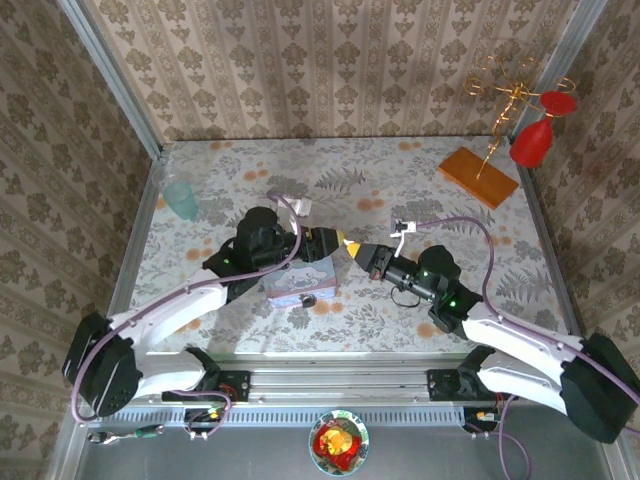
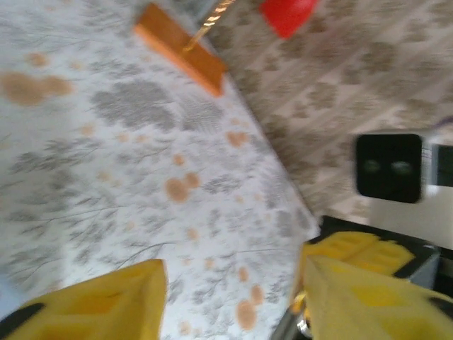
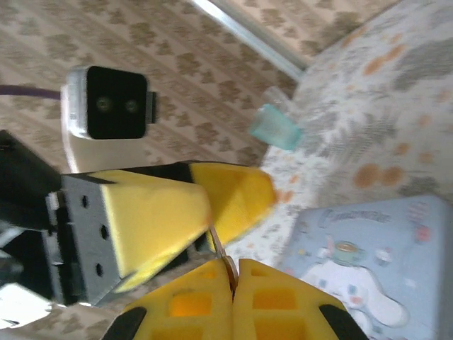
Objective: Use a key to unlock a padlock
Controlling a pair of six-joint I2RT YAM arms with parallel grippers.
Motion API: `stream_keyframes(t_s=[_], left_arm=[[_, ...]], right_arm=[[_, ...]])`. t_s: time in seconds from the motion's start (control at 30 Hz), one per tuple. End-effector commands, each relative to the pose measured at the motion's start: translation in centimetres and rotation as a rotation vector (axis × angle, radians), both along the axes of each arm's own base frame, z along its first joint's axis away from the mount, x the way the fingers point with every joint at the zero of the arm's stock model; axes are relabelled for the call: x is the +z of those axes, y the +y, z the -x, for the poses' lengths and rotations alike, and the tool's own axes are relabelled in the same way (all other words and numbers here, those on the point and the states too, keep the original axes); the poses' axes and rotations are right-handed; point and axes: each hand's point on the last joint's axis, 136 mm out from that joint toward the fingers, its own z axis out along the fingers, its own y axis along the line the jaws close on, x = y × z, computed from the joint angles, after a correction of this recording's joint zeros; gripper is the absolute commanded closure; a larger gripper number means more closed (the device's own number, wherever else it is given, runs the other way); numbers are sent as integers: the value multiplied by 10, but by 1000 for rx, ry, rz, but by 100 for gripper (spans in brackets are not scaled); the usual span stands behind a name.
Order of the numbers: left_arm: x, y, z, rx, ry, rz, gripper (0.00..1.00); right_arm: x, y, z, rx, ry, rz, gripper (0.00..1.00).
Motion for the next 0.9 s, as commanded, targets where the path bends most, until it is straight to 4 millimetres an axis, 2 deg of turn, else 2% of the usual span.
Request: stream_keyframes(t_s=[0.0, 0.1, 0.2, 0.3, 0.4, 0.43, 0.57, 0.87], left_arm=[[-55, 68, -9, 212, 60, -410, 38], [-78, 112, -1, 304, 116, -632, 31], [-90, 151, 12, 395, 163, -755, 23], [-103, 164, 26, 399, 210, -741, 16], [-118, 158, 39, 343, 252, -680, 10], [-124, 157, 43, 335, 266, -668, 0], [-139, 147, 48, 316, 289, -617, 0], [-164, 123, 36, 287, 299, -634, 1]], right_arm=[[-21, -25, -7, -133, 48, 169, 100], [-32, -33, 0, -143, 73, 212, 100], [-43, -35, 6, -135, 96, 237, 100], [-51, -35, 10, -130, 111, 256, 100], [-56, -34, 11, -131, 122, 268, 100], [-58, -34, 10, -130, 125, 270, 100], [-62, -31, 10, -127, 133, 279, 100], [-65, -27, 7, -121, 154, 294, 100]])
